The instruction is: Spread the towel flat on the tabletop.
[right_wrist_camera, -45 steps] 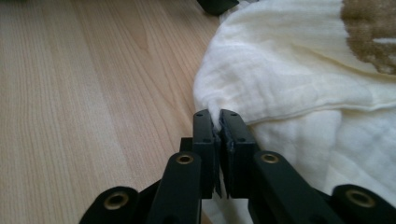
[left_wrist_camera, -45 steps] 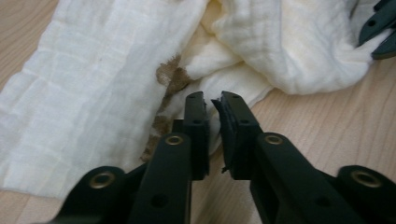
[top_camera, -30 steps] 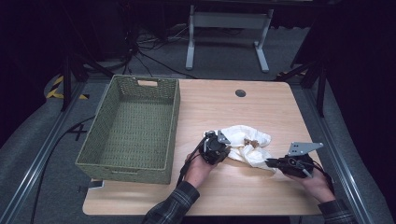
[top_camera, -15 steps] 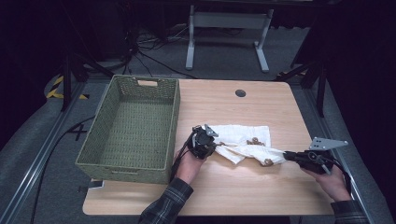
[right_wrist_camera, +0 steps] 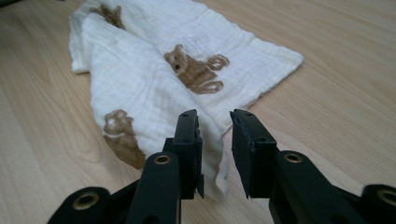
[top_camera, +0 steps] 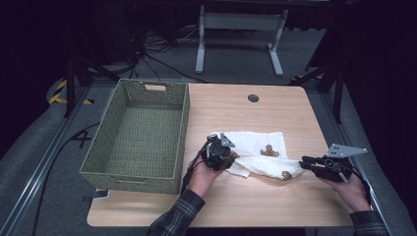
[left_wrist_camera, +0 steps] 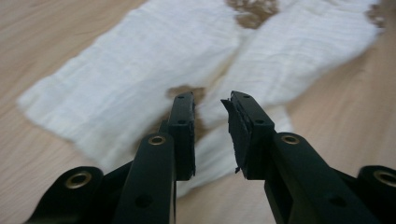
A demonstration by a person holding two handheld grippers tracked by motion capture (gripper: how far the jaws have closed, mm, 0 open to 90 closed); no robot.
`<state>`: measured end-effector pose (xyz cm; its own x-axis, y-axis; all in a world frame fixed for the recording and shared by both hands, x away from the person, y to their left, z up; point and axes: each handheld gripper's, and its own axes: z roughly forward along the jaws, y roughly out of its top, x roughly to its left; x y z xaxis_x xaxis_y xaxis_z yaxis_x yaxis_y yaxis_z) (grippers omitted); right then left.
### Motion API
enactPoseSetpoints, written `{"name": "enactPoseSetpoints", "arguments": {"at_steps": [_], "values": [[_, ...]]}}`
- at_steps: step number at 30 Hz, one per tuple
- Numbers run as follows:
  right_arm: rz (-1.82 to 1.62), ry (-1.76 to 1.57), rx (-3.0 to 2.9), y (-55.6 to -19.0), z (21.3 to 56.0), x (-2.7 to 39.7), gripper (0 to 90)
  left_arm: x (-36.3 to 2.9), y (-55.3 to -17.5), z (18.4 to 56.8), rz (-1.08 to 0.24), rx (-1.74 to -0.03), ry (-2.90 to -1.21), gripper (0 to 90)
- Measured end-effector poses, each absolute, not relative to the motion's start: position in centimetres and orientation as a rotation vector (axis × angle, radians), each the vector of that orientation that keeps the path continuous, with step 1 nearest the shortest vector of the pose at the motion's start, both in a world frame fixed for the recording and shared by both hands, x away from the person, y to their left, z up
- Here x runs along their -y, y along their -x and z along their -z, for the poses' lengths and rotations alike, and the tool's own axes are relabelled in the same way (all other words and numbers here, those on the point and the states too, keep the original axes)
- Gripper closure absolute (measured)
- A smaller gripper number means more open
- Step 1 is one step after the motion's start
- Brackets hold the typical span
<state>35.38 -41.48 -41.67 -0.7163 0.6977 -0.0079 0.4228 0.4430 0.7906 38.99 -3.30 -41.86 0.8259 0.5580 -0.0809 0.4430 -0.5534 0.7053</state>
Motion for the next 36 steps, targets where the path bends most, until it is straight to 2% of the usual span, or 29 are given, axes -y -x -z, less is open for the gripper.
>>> {"name": "enactPoseSetpoints", "arguments": {"at_steps": [10,15,23,25,27,29,31,32,36], "values": [[-1.175,-0.866,-2.41,-33.6,41.5,39.7,67.5,6.4,-36.8,43.7,-0.113,-0.605,-2.35,67.5],[-1.198,-0.832,-2.439,-32.9,41.4,39.2,68.5,7.1,-36.9,44.4,-0.147,-0.584,-2.373,63.9],[-1.037,-0.798,-2.603,-33.9,44.5,37.7,65.1,7.7,-37.4,45.3,-0.18,-0.567,-2.429,62.6],[-1.002,-0.799,-2.619,-34.1,45.0,37.7,65.4,7.7,-37.4,45.4,-0.197,-0.572,-2.425,63.8],[-0.998,-0.796,-2.62,-34.2,45.1,37.7,66.1,7.7,-37.5,45.3,-0.212,-0.565,-2.435,69.4],[-0.995,-0.797,-2.607,-34.2,45.2,37.8,75.2,7.7,-37.6,45.3,-0.25,-0.568,-2.435,78.6],[-0.992,-0.797,-2.61,-34.3,45.1,37.9,83.3,7.5,-37.9,45.2,-0.212,-0.576,-2.445,85.1],[-0.995,-0.794,-2.616,-34.3,45.1,37.9,86.5,7.4,-37.9,45.2,-0.201,-0.578,-2.443,86.4],[-1.033,-0.796,-2.611,-34.2,44.5,38.3,88.0,6.7,-37.8,44.5,-0.12,-0.583,-2.413,87.6]]}}
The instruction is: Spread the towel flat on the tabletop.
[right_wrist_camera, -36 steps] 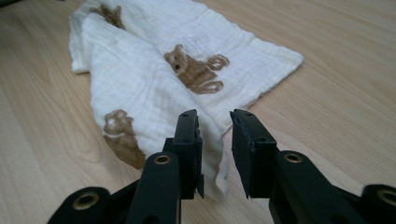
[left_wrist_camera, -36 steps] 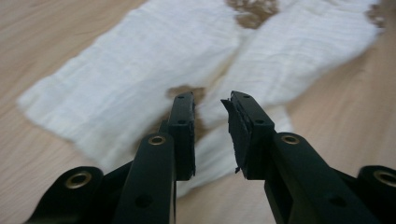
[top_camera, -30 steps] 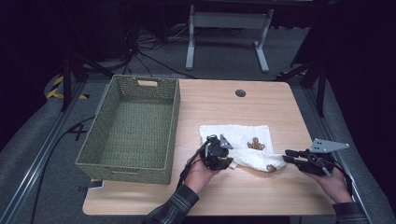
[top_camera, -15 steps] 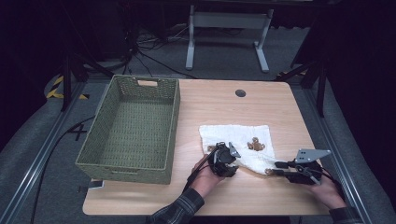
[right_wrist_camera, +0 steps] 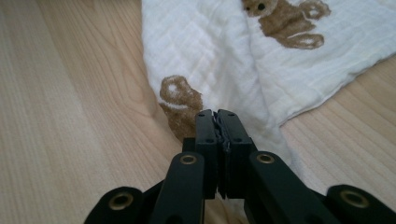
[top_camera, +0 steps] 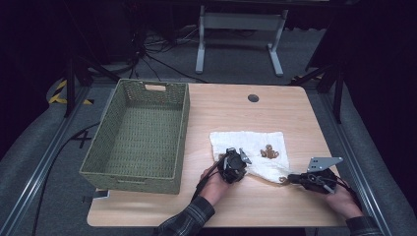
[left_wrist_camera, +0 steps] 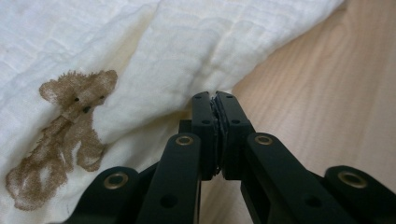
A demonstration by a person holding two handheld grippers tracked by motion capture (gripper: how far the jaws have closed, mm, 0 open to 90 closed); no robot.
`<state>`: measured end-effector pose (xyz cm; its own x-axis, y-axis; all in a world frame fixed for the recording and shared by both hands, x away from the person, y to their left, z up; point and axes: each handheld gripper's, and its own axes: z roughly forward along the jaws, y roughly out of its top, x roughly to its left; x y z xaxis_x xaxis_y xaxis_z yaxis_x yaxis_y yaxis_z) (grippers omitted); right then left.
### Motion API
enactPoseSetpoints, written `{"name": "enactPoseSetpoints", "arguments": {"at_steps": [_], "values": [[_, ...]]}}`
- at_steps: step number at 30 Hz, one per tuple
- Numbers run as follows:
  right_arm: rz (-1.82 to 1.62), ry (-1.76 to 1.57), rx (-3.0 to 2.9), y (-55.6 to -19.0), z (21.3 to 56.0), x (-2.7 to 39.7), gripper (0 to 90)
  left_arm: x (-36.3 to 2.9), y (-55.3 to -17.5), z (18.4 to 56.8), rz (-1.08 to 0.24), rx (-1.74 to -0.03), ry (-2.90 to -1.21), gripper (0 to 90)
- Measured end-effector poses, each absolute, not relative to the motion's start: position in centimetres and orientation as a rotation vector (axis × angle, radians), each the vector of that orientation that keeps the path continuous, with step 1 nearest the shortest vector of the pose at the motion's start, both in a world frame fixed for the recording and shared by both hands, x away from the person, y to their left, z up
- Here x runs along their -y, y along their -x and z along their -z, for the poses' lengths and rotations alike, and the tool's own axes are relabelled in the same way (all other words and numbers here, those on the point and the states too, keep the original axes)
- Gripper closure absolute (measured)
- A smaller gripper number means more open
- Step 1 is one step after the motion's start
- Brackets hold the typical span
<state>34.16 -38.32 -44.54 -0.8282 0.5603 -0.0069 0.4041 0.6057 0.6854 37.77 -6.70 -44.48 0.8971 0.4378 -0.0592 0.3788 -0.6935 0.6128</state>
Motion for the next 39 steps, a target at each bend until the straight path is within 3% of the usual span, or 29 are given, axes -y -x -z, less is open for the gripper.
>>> {"name": "enactPoseSetpoints", "arguments": {"at_steps": [5,10,17,25,26,30,39], "values": [[-1.107,-0.799,-2.551,-33.8,43.1,39.3,88.3,4.7,-37.0,41.8,-0.079,-0.583,-2.283,87.7],[-1.194,-0.805,-2.49,-33.7,41.2,40.6,88.3,2.6,-36.8,39.9,-0.129,-0.621,-2.224,87.7],[-1.142,-0.862,-2.532,-36.8,42.6,40.1,88.3,1.4,-39.2,42.4,-0.175,-0.81,-2.264,87.7],[-1.071,-0.925,-2.536,-39.1,44.3,40.0,86.5,1.7,-40.2,44.0,-0.202,-0.89,-2.319,87.3],[-1.061,-0.926,-2.511,-39.3,44.3,40.0,81.9,1.8,-40.1,44.0,-0.211,-0.875,-2.326,86.7],[-1.084,-0.93,-2.461,-39.0,43.6,40.6,78.6,1.6,-39.9,43.6,-0.214,-0.865,-2.312,82.8],[-1.128,-0.95,-2.415,-36.4,42.6,42.6,75.3,1.2,-37.8,41.6,-0.2,-0.777,-2.259,69.9]]}}
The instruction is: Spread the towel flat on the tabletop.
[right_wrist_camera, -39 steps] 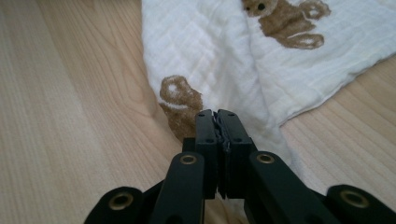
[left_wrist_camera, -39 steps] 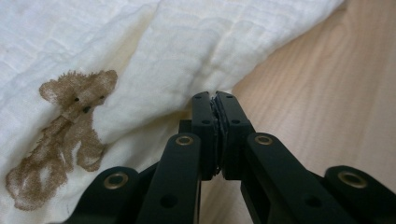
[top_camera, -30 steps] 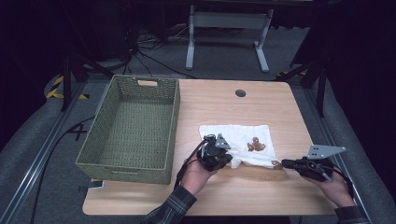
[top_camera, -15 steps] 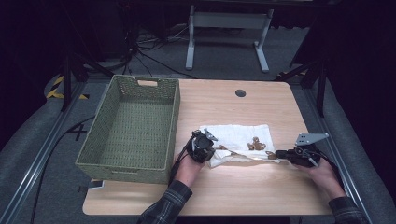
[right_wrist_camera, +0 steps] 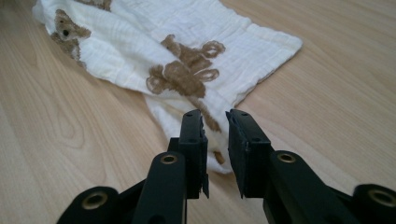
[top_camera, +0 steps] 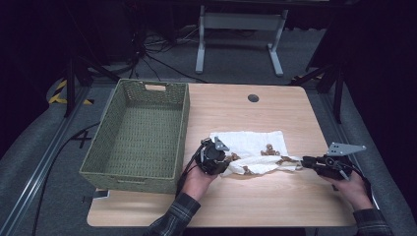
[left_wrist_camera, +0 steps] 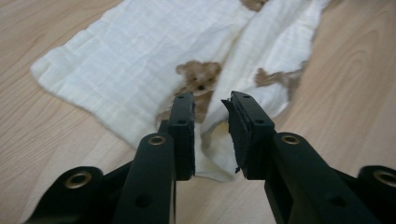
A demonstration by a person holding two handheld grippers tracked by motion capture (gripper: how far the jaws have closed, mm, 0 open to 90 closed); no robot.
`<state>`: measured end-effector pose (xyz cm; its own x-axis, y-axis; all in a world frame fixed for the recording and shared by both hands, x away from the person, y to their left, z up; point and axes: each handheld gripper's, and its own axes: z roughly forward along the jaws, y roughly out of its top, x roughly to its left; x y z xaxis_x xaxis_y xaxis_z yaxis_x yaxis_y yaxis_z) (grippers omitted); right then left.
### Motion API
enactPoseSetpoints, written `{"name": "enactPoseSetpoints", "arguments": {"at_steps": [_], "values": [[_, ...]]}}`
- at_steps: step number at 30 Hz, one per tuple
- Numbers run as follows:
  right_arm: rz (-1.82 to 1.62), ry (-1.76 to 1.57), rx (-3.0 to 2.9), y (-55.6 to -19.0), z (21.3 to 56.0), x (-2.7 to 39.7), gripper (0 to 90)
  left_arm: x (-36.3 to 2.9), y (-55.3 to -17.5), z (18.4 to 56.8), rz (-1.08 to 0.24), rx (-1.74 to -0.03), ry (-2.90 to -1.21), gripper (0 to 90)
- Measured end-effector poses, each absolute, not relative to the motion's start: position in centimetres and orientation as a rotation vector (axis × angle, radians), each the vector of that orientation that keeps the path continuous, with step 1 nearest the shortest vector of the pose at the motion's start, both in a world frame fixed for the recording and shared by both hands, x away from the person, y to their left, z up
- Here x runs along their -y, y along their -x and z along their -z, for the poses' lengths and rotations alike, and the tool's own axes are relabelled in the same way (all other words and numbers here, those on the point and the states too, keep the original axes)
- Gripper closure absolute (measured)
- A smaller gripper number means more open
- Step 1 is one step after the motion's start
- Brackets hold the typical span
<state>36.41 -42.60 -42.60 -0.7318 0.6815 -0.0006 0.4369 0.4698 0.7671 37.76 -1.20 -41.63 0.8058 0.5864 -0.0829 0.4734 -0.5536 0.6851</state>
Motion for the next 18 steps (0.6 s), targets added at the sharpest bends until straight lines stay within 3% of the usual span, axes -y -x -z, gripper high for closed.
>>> {"name": "enactPoseSetpoints", "arguments": {"at_steps": [18], "values": [[-1.033,-1.021,-2.427,-36.7,43.7,43.1,71.9,1.6,-34.7,40.8,-0.151,-0.674,-2.224,65.1]]}}
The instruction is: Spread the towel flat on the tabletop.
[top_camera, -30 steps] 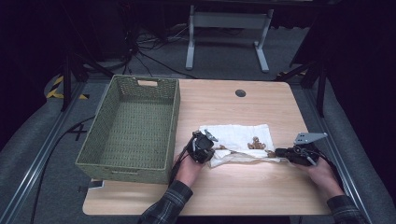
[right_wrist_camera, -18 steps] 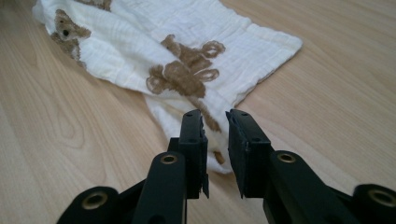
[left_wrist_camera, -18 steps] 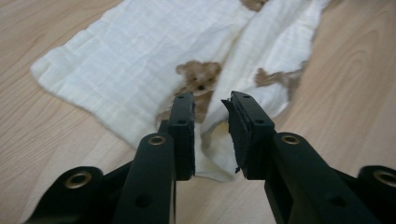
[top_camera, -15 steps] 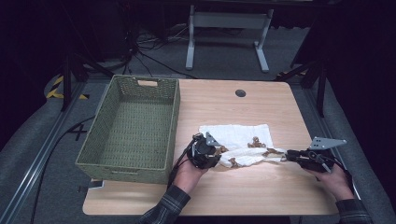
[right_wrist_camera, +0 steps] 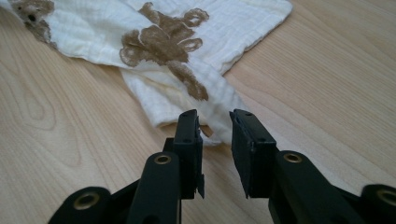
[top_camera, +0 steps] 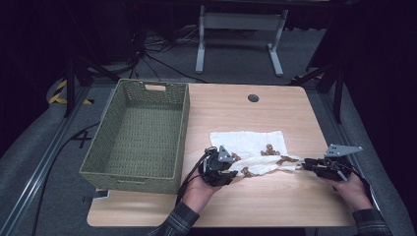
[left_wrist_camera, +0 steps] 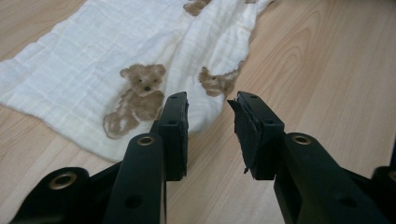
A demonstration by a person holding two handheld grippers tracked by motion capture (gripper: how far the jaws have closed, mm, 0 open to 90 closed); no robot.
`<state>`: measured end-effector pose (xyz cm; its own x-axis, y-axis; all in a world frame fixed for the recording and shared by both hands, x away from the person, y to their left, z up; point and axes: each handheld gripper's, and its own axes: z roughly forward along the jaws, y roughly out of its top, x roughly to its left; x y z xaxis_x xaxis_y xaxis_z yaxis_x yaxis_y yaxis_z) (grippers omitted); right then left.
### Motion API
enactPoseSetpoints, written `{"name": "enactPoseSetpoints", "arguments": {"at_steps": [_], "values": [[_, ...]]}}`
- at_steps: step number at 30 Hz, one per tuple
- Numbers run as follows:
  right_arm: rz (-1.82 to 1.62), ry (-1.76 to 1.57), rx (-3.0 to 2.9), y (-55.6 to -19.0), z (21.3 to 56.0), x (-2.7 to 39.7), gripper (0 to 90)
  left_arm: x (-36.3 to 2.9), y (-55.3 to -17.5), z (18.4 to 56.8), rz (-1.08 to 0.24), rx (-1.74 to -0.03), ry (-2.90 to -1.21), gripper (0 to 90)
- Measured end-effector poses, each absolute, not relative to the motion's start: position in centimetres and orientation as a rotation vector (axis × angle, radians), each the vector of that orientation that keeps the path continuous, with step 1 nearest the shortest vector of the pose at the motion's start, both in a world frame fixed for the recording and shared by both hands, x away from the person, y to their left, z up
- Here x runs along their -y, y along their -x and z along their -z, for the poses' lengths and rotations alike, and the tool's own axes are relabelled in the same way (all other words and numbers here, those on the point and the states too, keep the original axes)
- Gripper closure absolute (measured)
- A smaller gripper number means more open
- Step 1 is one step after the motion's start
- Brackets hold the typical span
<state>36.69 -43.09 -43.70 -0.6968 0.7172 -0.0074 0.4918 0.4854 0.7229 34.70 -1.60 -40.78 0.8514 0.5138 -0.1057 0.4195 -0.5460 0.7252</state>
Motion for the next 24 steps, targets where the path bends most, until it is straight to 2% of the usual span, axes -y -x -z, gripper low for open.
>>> {"name": "enactPoseSetpoints", "arguments": {"at_steps": [5,11,24], "values": [[-1.049,-1.016,-2.427,-36.2,43.6,43.0,71.8,1.8,-33.9,40.5,-0.128,-0.639,-2.228,65.8],[-1.063,-1.024,-2.446,-35.9,43.8,42.9,71.3,2.7,-33.8,42.3,-0.071,-0.621,-2.285,66.9],[-1.06,-1.018,-2.45,-36.3,44.1,42.7,69.5,3.3,-37.6,44.8,-0.198,-0.69,-2.326,62.0]]}}
